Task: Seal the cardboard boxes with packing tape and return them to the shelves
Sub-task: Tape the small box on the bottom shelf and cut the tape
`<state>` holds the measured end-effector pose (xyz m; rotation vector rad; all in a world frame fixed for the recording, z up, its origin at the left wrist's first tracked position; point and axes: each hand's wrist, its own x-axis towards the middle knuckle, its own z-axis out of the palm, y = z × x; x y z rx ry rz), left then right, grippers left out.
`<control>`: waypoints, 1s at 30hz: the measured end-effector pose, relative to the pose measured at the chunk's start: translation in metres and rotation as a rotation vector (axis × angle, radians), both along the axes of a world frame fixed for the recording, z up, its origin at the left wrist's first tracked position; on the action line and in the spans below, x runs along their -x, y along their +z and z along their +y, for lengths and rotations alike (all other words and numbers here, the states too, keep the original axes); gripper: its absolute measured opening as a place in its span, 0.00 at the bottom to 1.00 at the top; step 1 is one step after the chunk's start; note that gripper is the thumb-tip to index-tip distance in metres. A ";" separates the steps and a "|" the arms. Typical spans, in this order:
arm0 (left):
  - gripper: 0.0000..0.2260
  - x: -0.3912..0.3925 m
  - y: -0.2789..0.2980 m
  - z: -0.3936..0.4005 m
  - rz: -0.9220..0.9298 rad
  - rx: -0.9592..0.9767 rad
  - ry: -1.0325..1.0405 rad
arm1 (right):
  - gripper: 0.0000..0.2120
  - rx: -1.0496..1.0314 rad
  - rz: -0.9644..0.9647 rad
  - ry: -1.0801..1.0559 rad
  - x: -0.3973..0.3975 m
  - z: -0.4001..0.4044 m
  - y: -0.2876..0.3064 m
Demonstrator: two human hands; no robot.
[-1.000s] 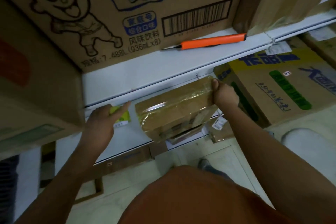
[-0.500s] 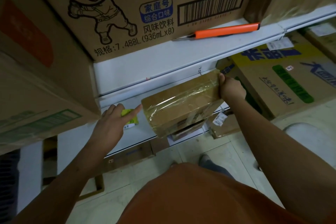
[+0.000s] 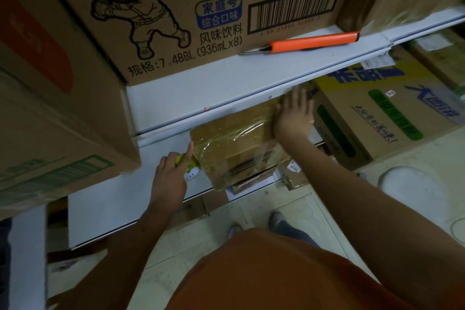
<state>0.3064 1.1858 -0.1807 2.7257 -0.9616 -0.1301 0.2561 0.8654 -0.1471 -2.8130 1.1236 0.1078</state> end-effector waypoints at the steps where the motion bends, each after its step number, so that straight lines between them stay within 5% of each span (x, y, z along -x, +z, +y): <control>1: 0.44 -0.003 -0.001 -0.002 -0.004 0.010 0.000 | 0.30 0.020 -0.004 0.100 0.001 0.024 -0.002; 5: 0.44 -0.010 -0.005 -0.001 0.019 0.046 0.019 | 0.37 -0.080 -0.094 0.543 0.012 0.123 -0.013; 8: 0.38 -0.012 -0.007 0.002 0.101 0.046 -0.075 | 0.39 -0.100 -0.143 0.663 0.016 0.115 -0.016; 14: 0.22 0.016 0.020 -0.049 0.723 0.377 0.130 | 0.58 -0.119 -0.039 0.541 0.022 0.082 0.005; 18: 0.22 0.041 0.015 -0.083 0.898 0.480 0.126 | 0.47 -0.115 -0.011 0.390 0.035 0.075 -0.006; 23: 0.20 0.057 0.010 -0.115 1.053 0.503 0.199 | 0.36 -0.122 -0.128 0.538 0.057 0.030 -0.018; 30: 0.19 0.084 0.016 -0.160 1.165 0.585 0.354 | 0.32 -0.094 -0.207 0.646 0.061 0.006 -0.028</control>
